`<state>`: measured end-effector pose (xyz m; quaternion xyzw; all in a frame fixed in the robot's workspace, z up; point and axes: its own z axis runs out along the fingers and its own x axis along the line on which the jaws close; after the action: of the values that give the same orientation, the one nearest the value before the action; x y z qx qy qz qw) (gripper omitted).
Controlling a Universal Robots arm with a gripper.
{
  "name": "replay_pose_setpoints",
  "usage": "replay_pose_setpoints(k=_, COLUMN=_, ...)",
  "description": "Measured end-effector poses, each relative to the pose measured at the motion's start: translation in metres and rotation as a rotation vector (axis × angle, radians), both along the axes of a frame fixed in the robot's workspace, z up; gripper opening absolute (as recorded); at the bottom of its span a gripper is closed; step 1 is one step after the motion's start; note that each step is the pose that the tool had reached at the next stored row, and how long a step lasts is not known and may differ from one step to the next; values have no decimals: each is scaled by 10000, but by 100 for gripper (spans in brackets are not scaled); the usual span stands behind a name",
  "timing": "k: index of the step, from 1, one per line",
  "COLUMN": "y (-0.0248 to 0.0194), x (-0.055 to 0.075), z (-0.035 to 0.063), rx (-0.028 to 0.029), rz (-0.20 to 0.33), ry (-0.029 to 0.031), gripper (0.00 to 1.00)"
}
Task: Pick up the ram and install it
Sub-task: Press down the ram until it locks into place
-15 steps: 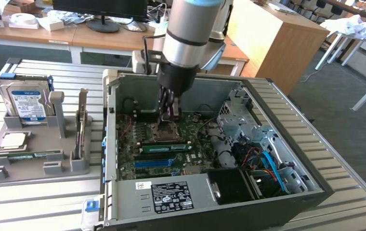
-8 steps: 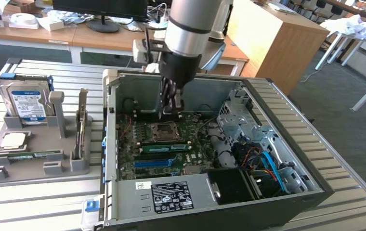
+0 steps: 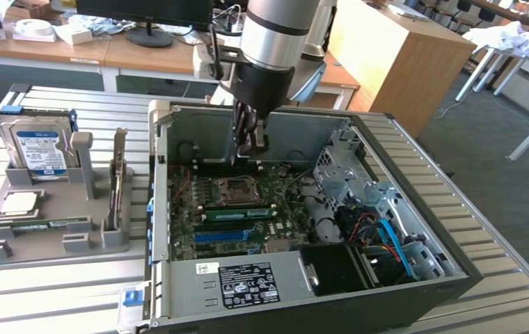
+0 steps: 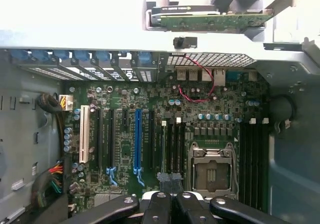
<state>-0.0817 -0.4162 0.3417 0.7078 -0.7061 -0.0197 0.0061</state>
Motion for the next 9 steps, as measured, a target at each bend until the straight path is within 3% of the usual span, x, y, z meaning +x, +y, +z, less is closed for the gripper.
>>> replay_pose_setpoints(k=9, y=0, x=62, z=1, rx=-3, rz=0, ry=2, gripper=10)
